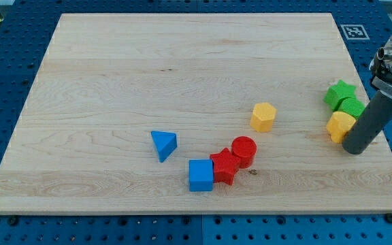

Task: Slightly move the hexagon to the top

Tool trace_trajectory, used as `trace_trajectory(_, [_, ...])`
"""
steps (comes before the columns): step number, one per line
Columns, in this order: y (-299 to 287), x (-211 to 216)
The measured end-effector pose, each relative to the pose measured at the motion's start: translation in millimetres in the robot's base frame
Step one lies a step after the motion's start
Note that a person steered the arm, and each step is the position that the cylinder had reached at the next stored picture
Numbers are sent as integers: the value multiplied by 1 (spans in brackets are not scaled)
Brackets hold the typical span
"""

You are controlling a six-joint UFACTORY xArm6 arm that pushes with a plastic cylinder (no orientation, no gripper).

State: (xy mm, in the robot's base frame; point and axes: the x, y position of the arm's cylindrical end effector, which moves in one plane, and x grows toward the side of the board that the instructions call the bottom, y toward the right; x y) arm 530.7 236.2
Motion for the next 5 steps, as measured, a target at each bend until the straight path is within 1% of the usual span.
trace_trajectory(1, [0,2])
trace_trajectory(2, [-24,9])
trace_trajectory(3, [-72,2])
trace_trajectory(4, [-109,-23])
trace_trajectory(5, [-112,-64])
